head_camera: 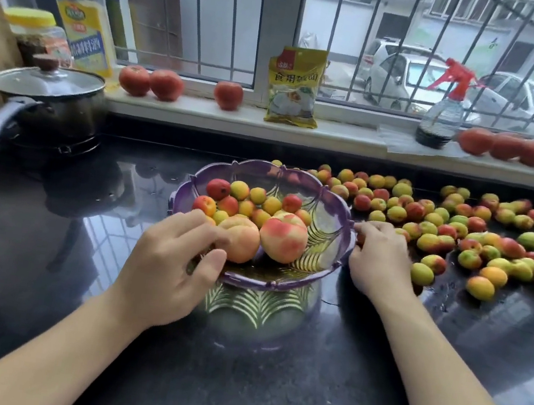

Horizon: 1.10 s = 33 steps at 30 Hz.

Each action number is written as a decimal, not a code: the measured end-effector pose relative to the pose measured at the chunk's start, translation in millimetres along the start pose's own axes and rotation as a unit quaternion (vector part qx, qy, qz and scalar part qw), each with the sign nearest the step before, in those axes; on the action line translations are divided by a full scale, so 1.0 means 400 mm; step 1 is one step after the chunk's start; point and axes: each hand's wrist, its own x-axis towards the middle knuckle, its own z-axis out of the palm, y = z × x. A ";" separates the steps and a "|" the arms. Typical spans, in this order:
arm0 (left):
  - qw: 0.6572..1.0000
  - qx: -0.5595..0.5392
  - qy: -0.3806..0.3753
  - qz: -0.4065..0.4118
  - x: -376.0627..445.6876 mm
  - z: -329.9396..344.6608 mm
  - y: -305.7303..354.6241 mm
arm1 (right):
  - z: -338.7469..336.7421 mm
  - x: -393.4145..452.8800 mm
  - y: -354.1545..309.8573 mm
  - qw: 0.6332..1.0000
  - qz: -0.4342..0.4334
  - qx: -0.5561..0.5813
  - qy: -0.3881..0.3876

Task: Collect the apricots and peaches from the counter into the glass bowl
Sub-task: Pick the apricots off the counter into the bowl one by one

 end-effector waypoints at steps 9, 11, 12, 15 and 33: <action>0.984 0.025 0.081 -0.156 0.013 -0.020 -0.070 | -0.110 -0.016 -0.019 0.946 -0.033 0.291 0.140; 0.982 0.022 0.071 -0.176 0.012 -0.018 -0.076 | -0.134 -0.041 -0.046 0.940 -0.097 0.310 0.104; 0.981 0.018 0.063 -0.181 0.012 -0.015 -0.078 | -0.130 -0.049 -0.054 0.945 -0.123 0.293 0.075; 0.981 -0.002 0.030 -0.194 0.015 -0.010 -0.085 | -0.098 -0.058 -0.068 0.962 -0.131 0.241 0.010; 0.976 0.088 -0.006 -0.200 0.014 0.010 -0.053 | -0.140 -0.012 0.020 0.981 0.009 0.091 0.173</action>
